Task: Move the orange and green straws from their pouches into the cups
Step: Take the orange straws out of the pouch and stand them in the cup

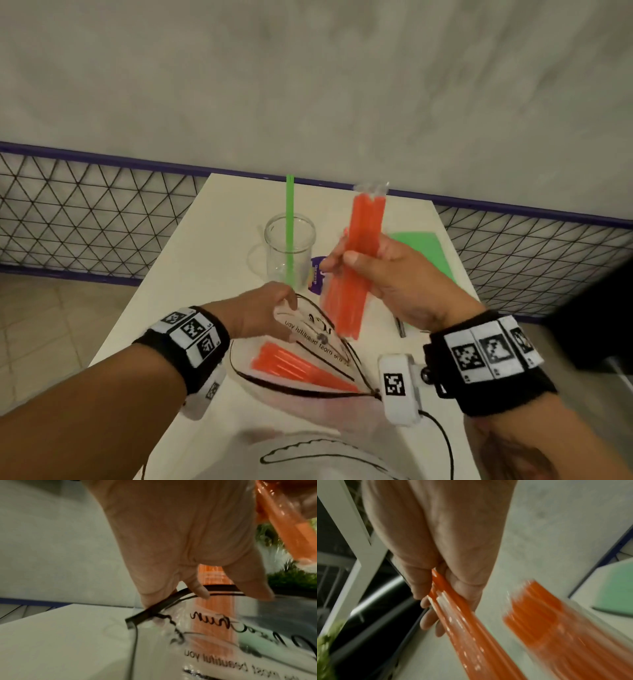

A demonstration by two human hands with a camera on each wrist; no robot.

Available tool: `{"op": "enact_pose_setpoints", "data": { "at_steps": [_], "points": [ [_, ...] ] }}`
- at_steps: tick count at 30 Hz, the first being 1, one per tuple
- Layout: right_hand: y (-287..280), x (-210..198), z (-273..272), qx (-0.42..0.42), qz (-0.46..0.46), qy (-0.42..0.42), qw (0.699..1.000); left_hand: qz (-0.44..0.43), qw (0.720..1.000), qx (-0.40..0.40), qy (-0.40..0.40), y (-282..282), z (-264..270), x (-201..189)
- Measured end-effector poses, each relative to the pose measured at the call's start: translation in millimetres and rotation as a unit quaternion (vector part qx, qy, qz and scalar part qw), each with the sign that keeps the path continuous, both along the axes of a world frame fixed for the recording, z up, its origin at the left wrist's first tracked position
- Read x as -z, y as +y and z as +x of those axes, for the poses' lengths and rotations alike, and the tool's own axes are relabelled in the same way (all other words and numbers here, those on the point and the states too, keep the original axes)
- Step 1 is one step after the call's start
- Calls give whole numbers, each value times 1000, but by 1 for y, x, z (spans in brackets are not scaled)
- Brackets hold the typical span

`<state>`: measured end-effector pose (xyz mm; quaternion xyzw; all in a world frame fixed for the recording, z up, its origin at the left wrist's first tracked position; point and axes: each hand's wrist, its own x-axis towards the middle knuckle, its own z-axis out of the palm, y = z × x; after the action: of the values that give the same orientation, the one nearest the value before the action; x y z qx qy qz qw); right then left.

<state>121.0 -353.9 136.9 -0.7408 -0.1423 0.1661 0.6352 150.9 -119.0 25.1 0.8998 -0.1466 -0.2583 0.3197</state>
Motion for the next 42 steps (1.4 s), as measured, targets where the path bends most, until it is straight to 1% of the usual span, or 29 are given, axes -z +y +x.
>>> {"op": "enact_pose_setpoints", "data": {
  "at_steps": [1,2,4,6,9,12,14,18,20,22,23,24,26,27,28,29,30,31,32,34,35,36,38,39,40,42],
  "points": [
    [-8,-12,4,40,45,-17,998,-31,999,-25,-18,-6,7,-9],
    [-15,-20,8,79,71,-34,994,-54,997,-47,-31,-13,12,-17],
    [-26,-32,19,137,72,-65,986,-71,994,-75,-43,-29,23,-30],
    [-31,-34,28,164,67,-78,981,-71,994,-75,-36,-45,33,-38],
    [-32,-30,37,177,65,-92,978,-88,994,-53,-39,-66,43,-46],
    [-28,-23,41,165,63,-104,979,-116,992,-47,-35,-85,51,-53],
    [-25,-18,44,156,56,-114,980,-127,990,-58,-30,-94,55,-52],
    [-21,-7,49,170,58,-125,976,-150,984,-89,-33,-100,59,-43],
    [-19,-2,51,177,61,-133,973,-148,984,-92,-35,-100,61,-40],
    [-17,7,52,185,32,-139,972,-145,984,-93,-43,-100,61,-38],
    [-16,14,53,189,-11,-150,970,-145,984,-96,-46,-100,61,-38],
    [-17,23,55,187,-77,-179,963,-150,983,-98,-46,-100,61,-37],
    [-18,43,60,170,-236,-251,923,-167,980,-96,-48,-100,61,-34],
    [-19,51,60,169,-299,-260,902,-174,979,-97,-49,-100,62,-32],
    [-19,57,59,180,-333,-255,890,-181,977,-98,-51,-100,62,-31],
    [-18,58,56,202,-332,-248,887,-185,976,-101,-52,-99,62,-29],
    [-17,56,54,230,-306,-255,888,-185,976,-105,-51,-99,63,-28],
    [-15,50,51,254,-275,-290,881,-186,975,-105,-53,-99,63,-27],
    [-12,42,48,268,-255,-341,864,-183,976,-106,-56,-99,64,-26],
    [-6,27,46,255,-280,-459,804,-179,976,-106,-63,-100,64,-26],
    [-3,22,49,233,-314,-498,774,-176,977,-103,-68,-100,64,-25],
    [0,18,51,206,-355,-518,751,-173,977,-99,-73,-101,65,-24],
    [3,20,56,152,-437,-516,720,-158,979,-99,-85,-100,64,-25],
    [3,26,58,129,-483,-496,710,-154,979,-101,-88,-99,63,-26],
    [1,34,59,107,-527,-462,705,-155,979,-99,-88,-99,62,-26],
    [-5,58,55,74,-576,-389,715,-153,979,-91,-101,-98,62,-26]
  ]
}}
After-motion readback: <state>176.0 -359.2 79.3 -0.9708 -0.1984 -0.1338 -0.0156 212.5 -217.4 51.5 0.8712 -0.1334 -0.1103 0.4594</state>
